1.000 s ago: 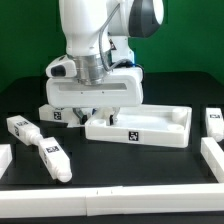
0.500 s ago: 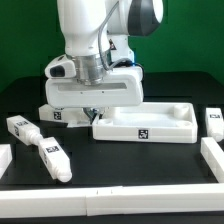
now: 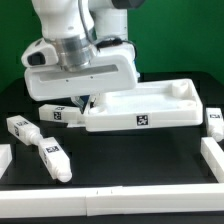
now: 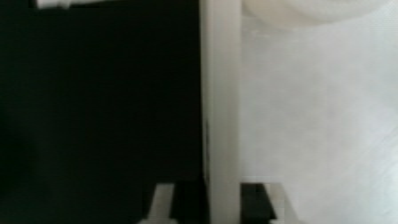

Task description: Assemble desk

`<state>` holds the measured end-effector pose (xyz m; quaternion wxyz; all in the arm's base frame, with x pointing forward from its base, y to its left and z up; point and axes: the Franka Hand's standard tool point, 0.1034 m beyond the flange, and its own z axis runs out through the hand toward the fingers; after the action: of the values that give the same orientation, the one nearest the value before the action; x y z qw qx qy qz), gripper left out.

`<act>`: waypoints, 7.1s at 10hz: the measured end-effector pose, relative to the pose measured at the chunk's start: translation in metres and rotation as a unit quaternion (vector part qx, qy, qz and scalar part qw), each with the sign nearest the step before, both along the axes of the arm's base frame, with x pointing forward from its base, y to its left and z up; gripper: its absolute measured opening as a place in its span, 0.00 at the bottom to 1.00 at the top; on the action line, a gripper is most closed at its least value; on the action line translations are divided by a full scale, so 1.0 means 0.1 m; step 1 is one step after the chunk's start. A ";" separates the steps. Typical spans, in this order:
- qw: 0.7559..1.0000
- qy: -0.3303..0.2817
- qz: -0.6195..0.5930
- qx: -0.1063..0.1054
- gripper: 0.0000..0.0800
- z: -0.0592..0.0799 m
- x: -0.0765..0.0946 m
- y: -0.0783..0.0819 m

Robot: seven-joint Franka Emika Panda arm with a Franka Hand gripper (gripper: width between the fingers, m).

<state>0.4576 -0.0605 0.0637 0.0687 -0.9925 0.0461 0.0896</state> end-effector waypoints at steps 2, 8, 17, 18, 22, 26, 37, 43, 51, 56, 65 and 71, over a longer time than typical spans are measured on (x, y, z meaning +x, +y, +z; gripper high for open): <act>1.000 0.005 -0.004 -0.001 0.07 -0.07 -0.09 0.00; 0.998 0.027 -0.033 -0.039 0.07 -0.21 0.83 -0.09; 0.998 0.006 0.045 -0.038 0.07 -0.50 1.20 -0.10; 0.998 0.007 0.045 -0.038 0.07 -0.51 1.19 -0.10; 0.998 0.002 0.032 -0.048 0.07 -0.54 1.32 -0.09; 0.998 0.009 0.031 -0.049 0.07 -0.54 1.43 -0.09; 0.999 0.015 0.023 -0.040 0.81 -0.07 1.31 0.23; 0.998 -0.027 -0.017 -0.047 0.81 0.13 0.86 1.09; 0.996 -0.052 -0.050 -0.057 0.81 0.10 0.29 1.83; 0.996 -0.046 -0.052 -0.060 0.81 0.04 0.07 2.17; 0.995 -0.056 -0.056 -0.063 0.81 -0.57 -0.26 2.67; 0.995 -0.079 0.026 -0.047 0.35 -0.41 -0.03 2.34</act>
Offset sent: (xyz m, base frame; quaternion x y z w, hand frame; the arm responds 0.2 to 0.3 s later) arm 0.0322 -0.0363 -0.0233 -0.0877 -0.0307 -0.0590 0.9939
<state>0.4547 0.1737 0.0230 0.0228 -0.9995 0.0192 0.0100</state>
